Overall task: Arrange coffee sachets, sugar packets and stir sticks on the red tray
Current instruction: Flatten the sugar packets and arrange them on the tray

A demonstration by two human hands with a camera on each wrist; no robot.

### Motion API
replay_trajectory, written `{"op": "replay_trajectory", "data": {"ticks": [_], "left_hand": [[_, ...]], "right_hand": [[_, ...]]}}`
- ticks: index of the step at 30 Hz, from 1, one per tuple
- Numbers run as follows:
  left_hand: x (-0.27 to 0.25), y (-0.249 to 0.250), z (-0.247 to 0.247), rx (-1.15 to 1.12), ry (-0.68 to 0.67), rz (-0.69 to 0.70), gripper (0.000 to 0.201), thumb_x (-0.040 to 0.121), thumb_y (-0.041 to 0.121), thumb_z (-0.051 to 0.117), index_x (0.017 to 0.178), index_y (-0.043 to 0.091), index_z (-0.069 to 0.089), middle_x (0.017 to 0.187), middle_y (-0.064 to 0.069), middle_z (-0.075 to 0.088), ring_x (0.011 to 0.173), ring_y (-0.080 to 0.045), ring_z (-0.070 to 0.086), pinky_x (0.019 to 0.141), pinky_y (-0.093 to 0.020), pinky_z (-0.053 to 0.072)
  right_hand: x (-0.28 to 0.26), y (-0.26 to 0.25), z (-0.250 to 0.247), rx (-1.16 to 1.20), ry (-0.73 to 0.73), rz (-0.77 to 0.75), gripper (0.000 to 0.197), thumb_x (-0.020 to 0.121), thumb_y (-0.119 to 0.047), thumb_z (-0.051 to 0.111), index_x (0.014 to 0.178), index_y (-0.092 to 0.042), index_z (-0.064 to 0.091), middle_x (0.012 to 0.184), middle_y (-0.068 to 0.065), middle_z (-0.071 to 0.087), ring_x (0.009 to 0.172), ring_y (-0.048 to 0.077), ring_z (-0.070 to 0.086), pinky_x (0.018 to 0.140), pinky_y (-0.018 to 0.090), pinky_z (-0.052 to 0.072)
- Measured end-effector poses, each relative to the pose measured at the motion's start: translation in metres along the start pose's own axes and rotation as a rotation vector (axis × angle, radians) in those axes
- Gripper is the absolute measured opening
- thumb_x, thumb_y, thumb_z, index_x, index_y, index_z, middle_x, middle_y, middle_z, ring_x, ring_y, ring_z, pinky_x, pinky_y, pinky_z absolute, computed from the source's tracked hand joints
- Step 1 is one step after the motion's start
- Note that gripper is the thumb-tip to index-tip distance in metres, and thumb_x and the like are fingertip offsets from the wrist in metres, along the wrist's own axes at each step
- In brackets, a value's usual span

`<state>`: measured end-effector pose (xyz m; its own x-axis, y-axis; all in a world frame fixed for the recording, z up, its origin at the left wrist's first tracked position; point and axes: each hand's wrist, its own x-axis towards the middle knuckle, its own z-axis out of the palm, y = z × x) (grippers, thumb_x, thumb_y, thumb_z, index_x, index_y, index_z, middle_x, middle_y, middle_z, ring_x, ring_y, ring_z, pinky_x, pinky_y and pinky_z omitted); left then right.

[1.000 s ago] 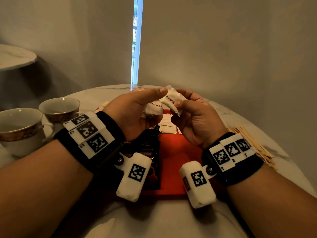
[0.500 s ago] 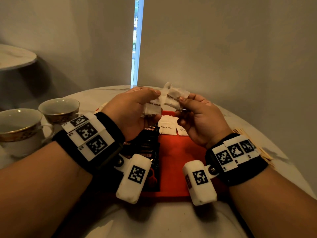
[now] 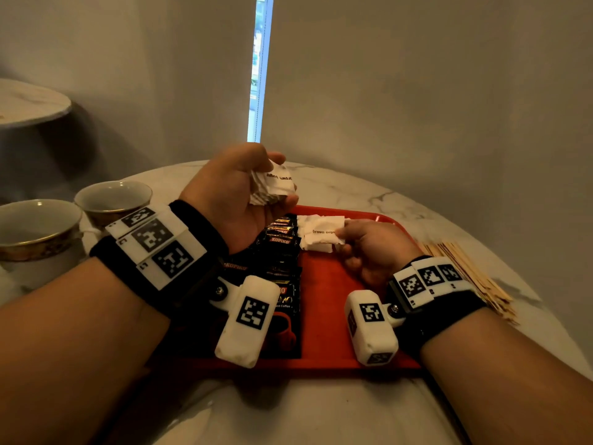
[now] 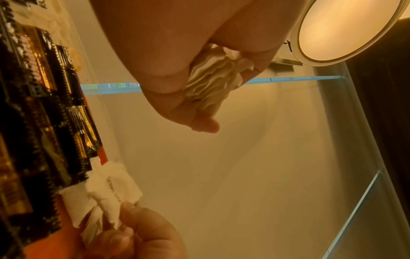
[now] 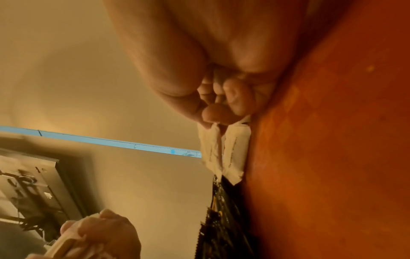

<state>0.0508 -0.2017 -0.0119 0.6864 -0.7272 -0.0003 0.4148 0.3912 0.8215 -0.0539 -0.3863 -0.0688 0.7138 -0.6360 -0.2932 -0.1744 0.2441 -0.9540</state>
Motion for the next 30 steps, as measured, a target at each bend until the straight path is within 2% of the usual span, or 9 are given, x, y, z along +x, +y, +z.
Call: {"op": "replay_trajectory", "data": {"ticks": [4,10,15,22,30], "left_hand": [[-0.0011,0.0015,0.0019,0.007,0.003,0.001,0.019,0.089,0.009,0.043,0.096,0.005,0.06,0.109,-0.019,0.049,0.084,-0.029,0.057,0.055,-0.028,0.055],[-0.0015,0.0016,0.0012,0.021,0.009,0.007,0.02,0.088,0.01,0.045,0.098,0.006,0.062,0.111,-0.021,0.051,0.086,-0.03,0.059,0.056,-0.029,0.055],[-0.0012,0.0014,0.0013,0.029,0.017,0.01,0.02,0.088,0.01,0.045,0.099,0.006,0.062,0.111,-0.021,0.05,0.087,-0.03,0.058,0.056,-0.029,0.055],[-0.0018,0.0014,0.0021,0.033,0.011,0.006,0.02,0.089,0.01,0.044,0.098,0.006,0.061,0.109,-0.02,0.051,0.082,-0.029,0.059,0.056,-0.028,0.055],[-0.0016,-0.0012,0.0027,0.037,0.004,0.0,0.021,0.089,0.01,0.043,0.098,0.005,0.061,0.108,-0.02,0.051,0.083,-0.029,0.06,0.056,-0.029,0.055]], "right_hand": [[-0.0035,-0.0002,0.0003,-0.035,-0.002,0.011,0.015,0.093,0.004,0.055,0.107,-0.003,0.058,0.071,0.008,0.061,0.052,0.01,0.044,0.037,0.019,0.028],[-0.003,0.0013,-0.0004,-0.093,0.018,0.03,0.025,0.09,0.003,0.062,0.114,-0.002,0.06,0.083,0.012,0.061,0.053,0.011,0.051,0.039,0.02,0.036],[-0.005,0.0004,0.0003,-0.135,0.015,0.018,0.023,0.091,0.004,0.061,0.113,-0.002,0.06,0.08,0.01,0.062,0.053,0.011,0.056,0.041,0.02,0.041],[-0.0069,0.0007,0.0035,-0.17,0.012,-0.016,0.014,0.092,0.007,0.06,0.099,-0.005,0.059,0.07,0.01,0.062,0.052,0.013,0.058,0.042,0.021,0.047],[-0.0076,0.0015,0.0058,-0.153,0.014,-0.064,0.016,0.092,0.009,0.058,0.097,-0.005,0.057,0.081,0.013,0.064,0.051,0.015,0.064,0.045,0.025,0.054]]}}
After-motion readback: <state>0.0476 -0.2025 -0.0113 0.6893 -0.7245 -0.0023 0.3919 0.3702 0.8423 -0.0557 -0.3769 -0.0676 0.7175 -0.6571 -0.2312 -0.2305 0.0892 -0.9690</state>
